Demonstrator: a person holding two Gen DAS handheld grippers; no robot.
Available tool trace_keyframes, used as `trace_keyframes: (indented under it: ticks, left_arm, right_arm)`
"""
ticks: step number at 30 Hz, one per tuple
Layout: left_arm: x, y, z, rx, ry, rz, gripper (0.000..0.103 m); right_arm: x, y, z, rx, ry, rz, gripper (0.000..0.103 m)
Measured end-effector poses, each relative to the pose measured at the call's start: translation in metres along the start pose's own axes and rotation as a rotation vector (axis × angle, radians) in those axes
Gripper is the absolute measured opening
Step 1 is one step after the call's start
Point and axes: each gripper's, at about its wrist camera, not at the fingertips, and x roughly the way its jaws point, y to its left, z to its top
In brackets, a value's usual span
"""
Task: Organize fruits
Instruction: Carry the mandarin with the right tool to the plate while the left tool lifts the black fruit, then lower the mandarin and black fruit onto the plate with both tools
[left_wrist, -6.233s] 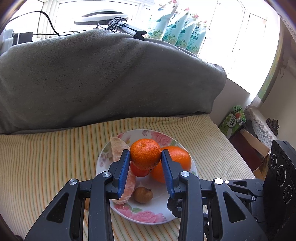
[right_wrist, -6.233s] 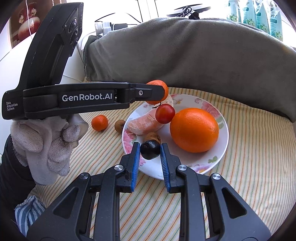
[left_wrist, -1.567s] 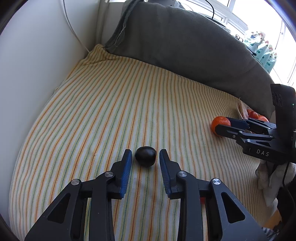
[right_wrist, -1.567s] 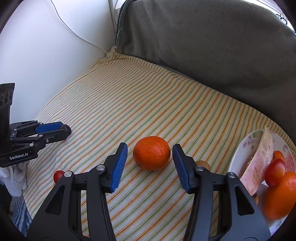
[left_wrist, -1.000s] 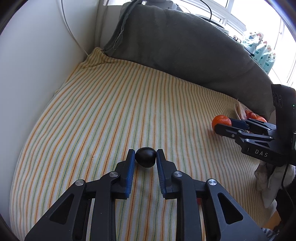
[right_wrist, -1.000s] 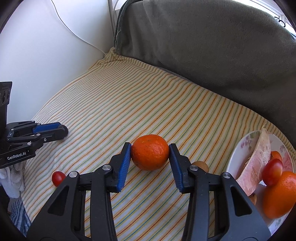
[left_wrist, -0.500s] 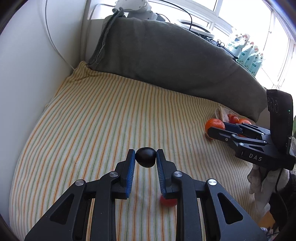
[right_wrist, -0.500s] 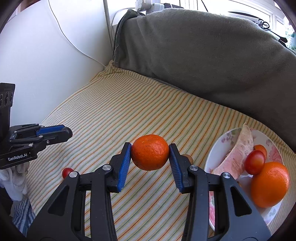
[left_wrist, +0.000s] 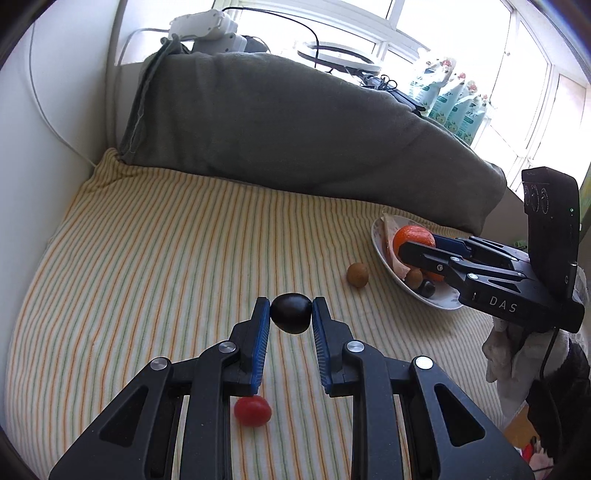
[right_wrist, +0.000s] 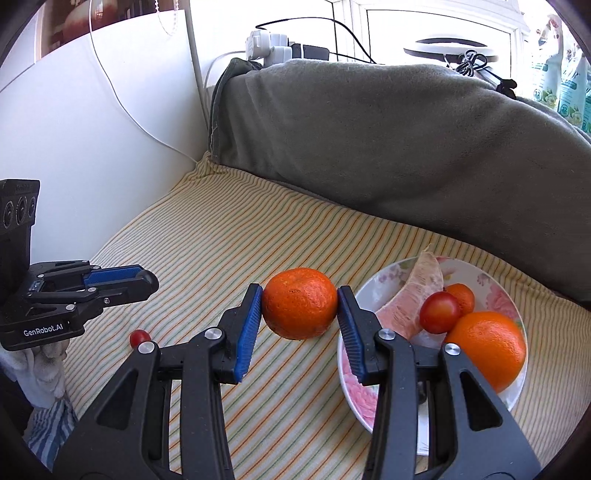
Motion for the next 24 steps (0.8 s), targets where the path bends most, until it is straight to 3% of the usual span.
trace_keyframes:
  ticks: [24]
  left_arm:
    - [0.044,-0.105,0.023,0.155,0.040,-0.174,0.022]
  right_arm:
    - [-0.049,-0.080,-0.002,0.096,-0.059,-0.090,0.043]
